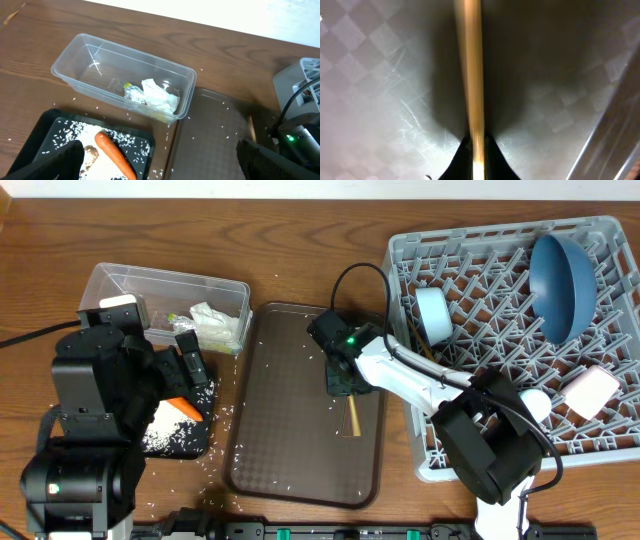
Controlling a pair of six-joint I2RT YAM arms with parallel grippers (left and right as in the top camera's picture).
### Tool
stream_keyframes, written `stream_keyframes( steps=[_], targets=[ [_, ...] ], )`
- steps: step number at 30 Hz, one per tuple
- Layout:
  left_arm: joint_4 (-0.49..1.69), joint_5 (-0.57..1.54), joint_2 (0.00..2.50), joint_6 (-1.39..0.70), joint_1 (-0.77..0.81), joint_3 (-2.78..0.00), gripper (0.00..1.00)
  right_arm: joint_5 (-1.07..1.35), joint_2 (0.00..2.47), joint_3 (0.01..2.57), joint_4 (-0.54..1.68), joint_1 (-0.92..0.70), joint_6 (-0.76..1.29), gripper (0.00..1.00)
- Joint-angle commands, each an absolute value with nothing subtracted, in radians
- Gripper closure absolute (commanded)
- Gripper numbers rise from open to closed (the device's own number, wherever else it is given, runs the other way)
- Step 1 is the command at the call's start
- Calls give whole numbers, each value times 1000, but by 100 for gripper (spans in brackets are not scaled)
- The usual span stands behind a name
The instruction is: Sort waste into correct bins and load items into the dishwasher rack
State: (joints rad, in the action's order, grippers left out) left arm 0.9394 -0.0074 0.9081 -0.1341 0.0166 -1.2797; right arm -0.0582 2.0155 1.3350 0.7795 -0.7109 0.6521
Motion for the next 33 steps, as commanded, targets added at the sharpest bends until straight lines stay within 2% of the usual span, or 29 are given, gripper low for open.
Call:
stream_keyframes(
  steps=[1,10,15,22,30,31,33],
  targets=[
    [942,-15,907,-143,12,-1281,2,-60,1996,1340,783,-704,612,99],
    [942,-15,907,-143,12,-1281,2,-88,1647,1376,864,-635,359,99],
    [942,-15,907,-143,12,-1281,2,-189,1502,1376,951,-547,295,99],
    [942,-15,907,-143,12,-1281,2,-194,1529,1359,1022,-435,120,99],
    [942,-15,907,-143,12,-1281,2,-159,1642,1341,1005,-429,122,99],
    [942,-15,907,-143,12,-1281,2,-148,1647,1341,1002,-430,122,94],
    [942,-16,907,-143,12,-1281,2,-150,1647,1342,1004,-432,127,74]
  ],
)
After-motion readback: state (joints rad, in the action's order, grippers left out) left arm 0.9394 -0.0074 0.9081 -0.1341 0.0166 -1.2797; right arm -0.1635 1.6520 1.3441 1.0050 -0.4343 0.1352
